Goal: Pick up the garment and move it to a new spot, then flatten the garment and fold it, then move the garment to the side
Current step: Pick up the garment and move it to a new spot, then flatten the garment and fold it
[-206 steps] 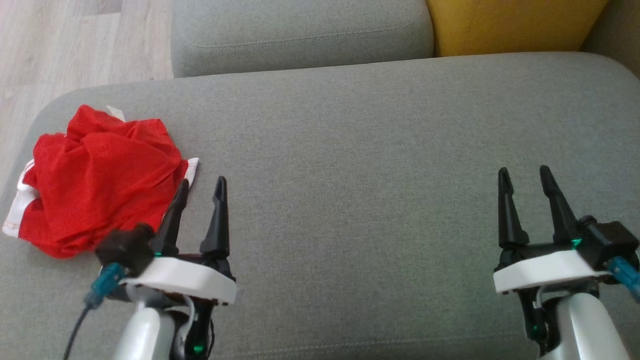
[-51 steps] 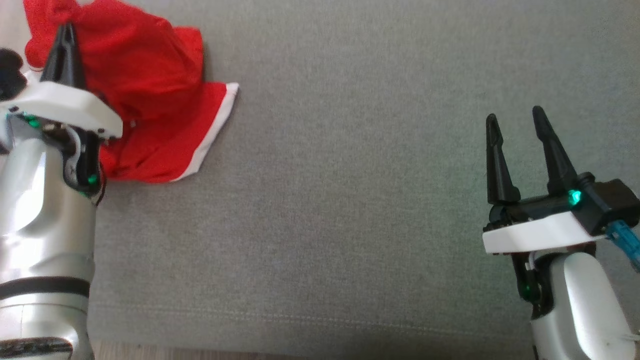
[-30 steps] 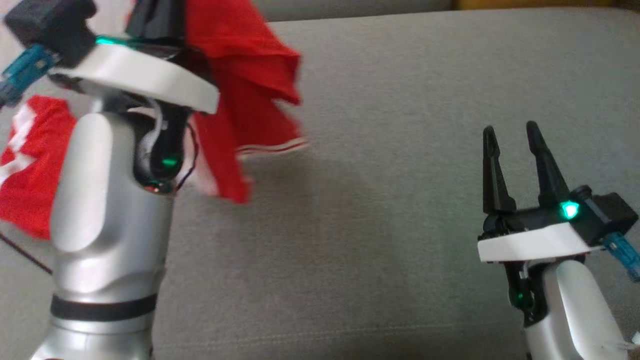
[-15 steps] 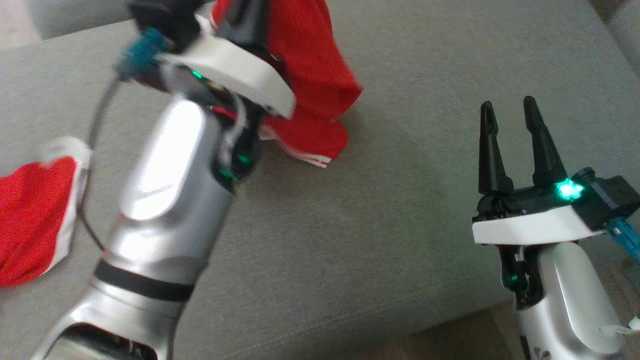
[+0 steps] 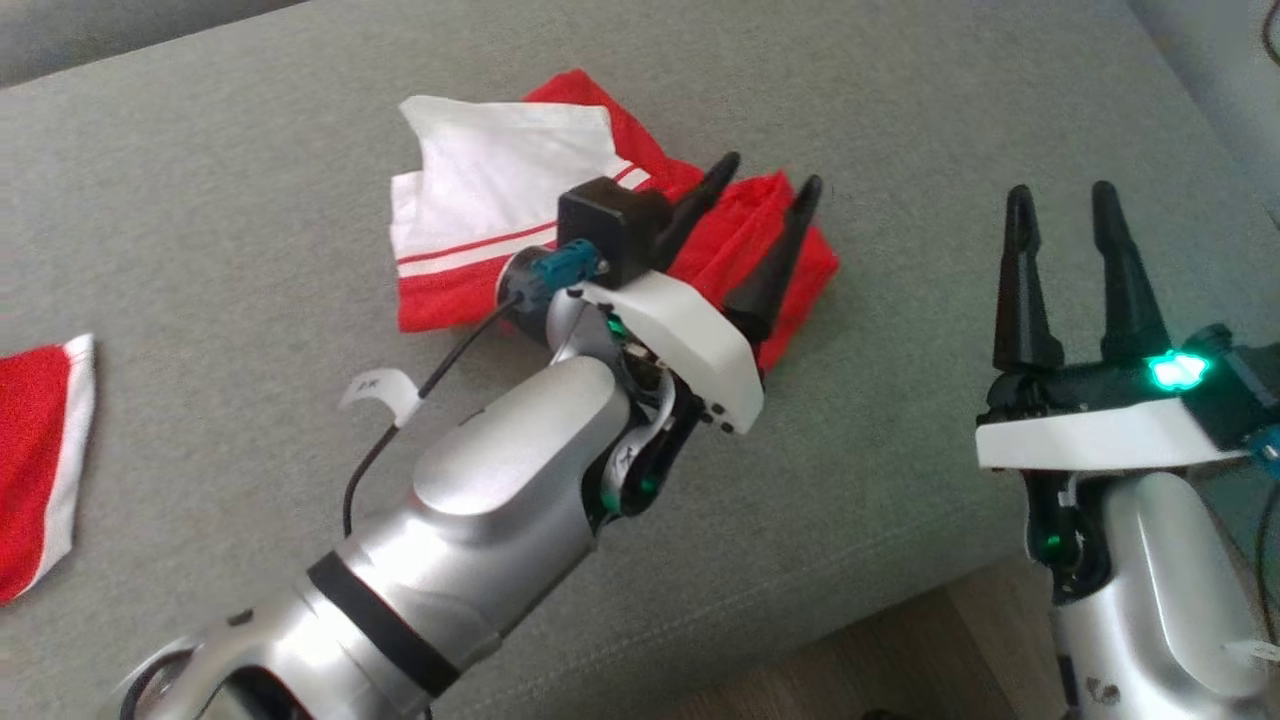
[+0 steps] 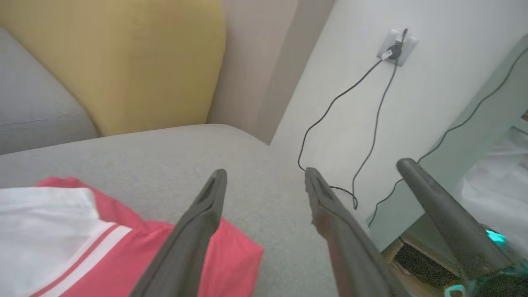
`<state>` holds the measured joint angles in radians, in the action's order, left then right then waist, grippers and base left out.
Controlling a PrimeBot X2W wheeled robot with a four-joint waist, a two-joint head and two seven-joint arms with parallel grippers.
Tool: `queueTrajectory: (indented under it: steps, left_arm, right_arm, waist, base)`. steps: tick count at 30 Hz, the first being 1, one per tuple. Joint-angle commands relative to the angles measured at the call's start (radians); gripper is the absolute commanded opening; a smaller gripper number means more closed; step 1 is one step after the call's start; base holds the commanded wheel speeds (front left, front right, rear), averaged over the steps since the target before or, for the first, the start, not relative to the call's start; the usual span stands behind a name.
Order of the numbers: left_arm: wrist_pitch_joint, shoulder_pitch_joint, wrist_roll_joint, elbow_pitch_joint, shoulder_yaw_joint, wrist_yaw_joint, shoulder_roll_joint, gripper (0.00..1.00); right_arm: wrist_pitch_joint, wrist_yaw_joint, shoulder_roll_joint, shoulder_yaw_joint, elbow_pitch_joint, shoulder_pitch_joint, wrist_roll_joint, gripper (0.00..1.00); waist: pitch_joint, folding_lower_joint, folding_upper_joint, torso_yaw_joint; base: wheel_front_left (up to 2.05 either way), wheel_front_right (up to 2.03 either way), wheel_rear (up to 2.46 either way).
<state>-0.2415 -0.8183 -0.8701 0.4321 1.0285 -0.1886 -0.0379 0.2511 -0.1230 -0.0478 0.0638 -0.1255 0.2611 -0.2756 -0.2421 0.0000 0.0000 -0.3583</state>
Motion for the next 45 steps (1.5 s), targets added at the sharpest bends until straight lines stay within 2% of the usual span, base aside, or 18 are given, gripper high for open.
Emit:
queueTrajectory:
  steps: [1, 5, 8, 13, 18, 21, 24, 31, 35, 40, 45]
  left_arm:
    - [-0.017, -0.062, -0.008, -0.014, -0.035, -0.014, -0.012, 1.0]
    - [-0.02, -0.06, 0.044, -0.003, -0.139, -0.035, -0.013, 1.0]
    - [-0.02, -0.016, 0.117, -0.013, -0.243, -0.027, -0.036, 1.0]
    - [-0.02, 0.11, 0.217, -0.059, -0.39, 0.011, -0.095, 1.0]
    - [-0.02, 0.302, 0.296, -0.14, -0.507, 0.057, -0.136, 1.0]
    - [-0.02, 0.427, 0.334, -0.189, -0.57, 0.09, -0.129, 1.0]
    - [-0.02, 0.525, 0.37, -0.227, -0.633, 0.119, -0.098, 1.0]
    - [-0.02, 0.604, 0.433, -0.267, -0.722, 0.173, -0.035, 1.0]
    - [-0.02, 0.606, 0.455, -0.272, -0.745, 0.201, -0.018, 1.0]
    - [-0.02, 0.604, 0.458, -0.276, -0.752, 0.217, -0.013, 1.0]
    - [-0.02, 0.594, 0.434, -0.279, -0.726, 0.212, -0.013, 1.0]
  right_arm:
    - [0.01, -0.008, -0.002, 0.015, 0.03, 0.024, 0.006, 1.0]
    - [0.011, -0.008, -0.002, 0.009, 0.028, 0.013, 0.026, 1.0]
    - [0.011, -0.008, -0.002, 0.004, 0.024, 0.0, 0.05, 1.0]
    - [0.004, -0.008, -0.002, -0.008, 0.017, -0.038, 0.094, 1.0]
    - [-0.009, -0.008, -0.002, -0.021, 0.018, -0.083, 0.113, 1.0]
    - [-0.012, -0.008, -0.002, -0.037, 0.019, -0.115, 0.109, 1.0]
    - [-0.015, -0.008, -0.002, -0.048, 0.019, -0.144, 0.11, 1.0]
    - [-0.026, -0.008, -0.002, -0.05, 0.023, -0.166, 0.111, 1.0]
    - [-0.051, -0.008, -0.002, -0.023, 0.017, -0.163, 0.116, 1.0]
    - [-0.097, -0.008, -0.002, 0.042, -0.027, -0.135, 0.128, 1.0]
    - [-0.126, -0.008, -0.002, 0.056, -0.109, -0.084, 0.126, 1.0]
  waist:
    - [0.012, 0.0, 0.0, 0.024]
    - [0.035, 0.0, 0.0, 0.08]
    - [0.055, 0.0, 0.0, 0.133]
    - [0.09, 0.0, 0.0, 0.222]
    - [0.119, 0.0, 0.0, 0.275]
    - [0.134, 0.0, 0.0, 0.301]
    - [0.146, 0.0, 0.0, 0.318]
    - [0.152, 0.0, 0.0, 0.332]
    - [0.148, 0.0, 0.0, 0.337]
    - [0.119, 0.0, 0.0, 0.341]
    - [0.081, 0.0, 0.0, 0.359]
  base:
    - [0.0, 0.0, 0.0]
    - [0.0, 0.0, 0.0]
    - [0.0, 0.0, 0.0]
    - [0.0, 0.0, 0.0]
    - [0.0, 0.0, 0.0]
    - [0.0, 0.0, 0.0]
    - [0.0, 0.0, 0.0]
    - [0.0, 0.0, 0.0]
    - [0.0, 0.0, 0.0]
    - [0.0, 0.0, 0.0]
    - [0.0, 0.0, 0.0]
